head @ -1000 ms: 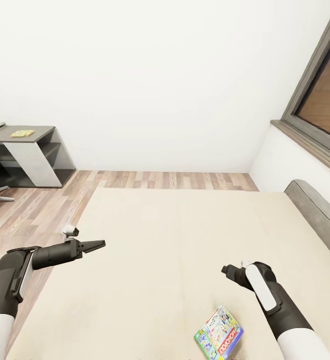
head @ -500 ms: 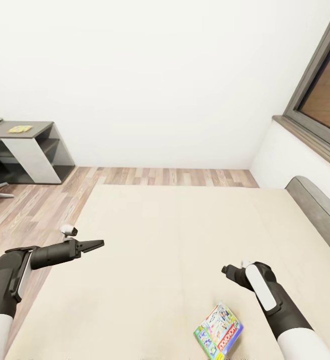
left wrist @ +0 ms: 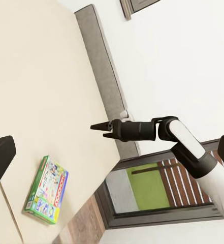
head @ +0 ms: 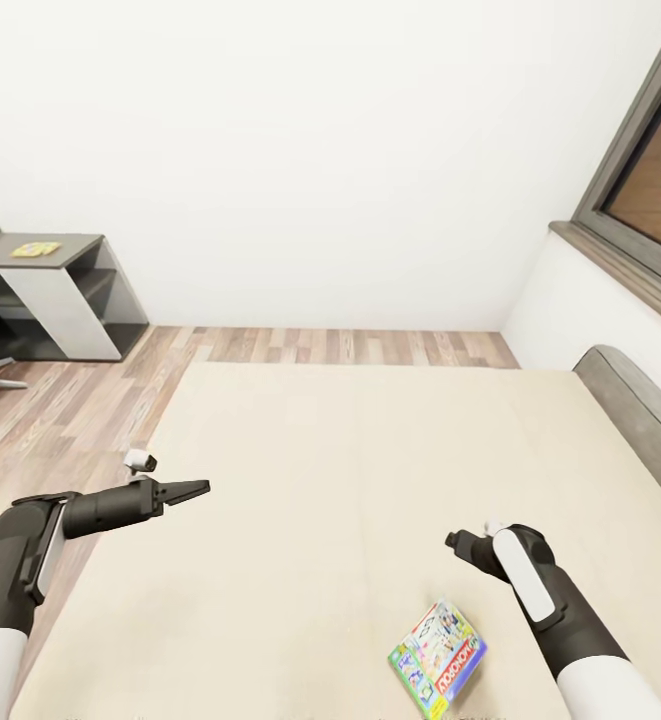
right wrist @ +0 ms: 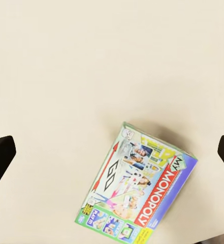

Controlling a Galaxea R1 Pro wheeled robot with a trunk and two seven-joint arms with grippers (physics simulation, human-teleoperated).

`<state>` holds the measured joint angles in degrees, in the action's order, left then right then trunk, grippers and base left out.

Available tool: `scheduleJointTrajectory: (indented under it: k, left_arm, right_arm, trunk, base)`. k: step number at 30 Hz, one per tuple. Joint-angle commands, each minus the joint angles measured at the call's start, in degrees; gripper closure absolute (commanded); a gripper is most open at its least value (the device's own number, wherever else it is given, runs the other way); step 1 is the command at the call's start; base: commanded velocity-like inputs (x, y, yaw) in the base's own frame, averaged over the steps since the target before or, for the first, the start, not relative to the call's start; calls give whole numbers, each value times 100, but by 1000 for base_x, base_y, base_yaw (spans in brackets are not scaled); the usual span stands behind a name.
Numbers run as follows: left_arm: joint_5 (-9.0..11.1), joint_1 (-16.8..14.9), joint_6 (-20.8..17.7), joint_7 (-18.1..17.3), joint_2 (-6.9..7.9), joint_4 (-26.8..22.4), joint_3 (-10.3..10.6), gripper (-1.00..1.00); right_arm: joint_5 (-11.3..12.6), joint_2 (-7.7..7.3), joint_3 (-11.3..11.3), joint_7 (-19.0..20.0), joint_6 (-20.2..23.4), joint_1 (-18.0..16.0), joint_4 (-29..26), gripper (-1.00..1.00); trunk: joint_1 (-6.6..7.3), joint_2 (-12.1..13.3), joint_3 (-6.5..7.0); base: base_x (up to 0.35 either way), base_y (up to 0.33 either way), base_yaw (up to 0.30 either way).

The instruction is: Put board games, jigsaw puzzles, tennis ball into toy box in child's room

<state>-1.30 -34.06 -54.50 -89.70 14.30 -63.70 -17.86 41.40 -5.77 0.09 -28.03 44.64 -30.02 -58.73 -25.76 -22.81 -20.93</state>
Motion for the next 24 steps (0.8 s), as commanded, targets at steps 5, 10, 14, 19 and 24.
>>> scheduleJointTrajectory:
  k: [5,10,14,19,24]
  left_arm:
    - [-26,-4,-67,-10,-12,-2,13,-100]
    - [-30,-4,-69,-13,-15,-3,22,-100]
    - [-34,-4,-72,-7,-15,-3,20,-100]
    - [-41,-4,-77,1,-19,-3,20,-100]
    - [-45,-4,-78,12,-23,-3,20,-100]
  right_arm:
    - [54,-14,0,-53,5,-4,-1,-100]
    - [53,-25,-5,-47,2,-4,8,-100]
    - [51,-34,-8,-42,-3,-4,16,-100]
    - [52,-73,-14,-35,-21,-4,106,-100]
    - [47,-163,-22,8,-49,-4,271,-100]
  trunk:
    - [-3,-11,-57]
    - [-3,-11,-104]
    - [-3,-11,-142]
    - [-3,-11,-189]
    - [-3,-11,-236]
  base:
    - [0,0,0]
    - [0,0,0]
    - [0,0,0]
    - [0,0,0]
    - [0,0,0]
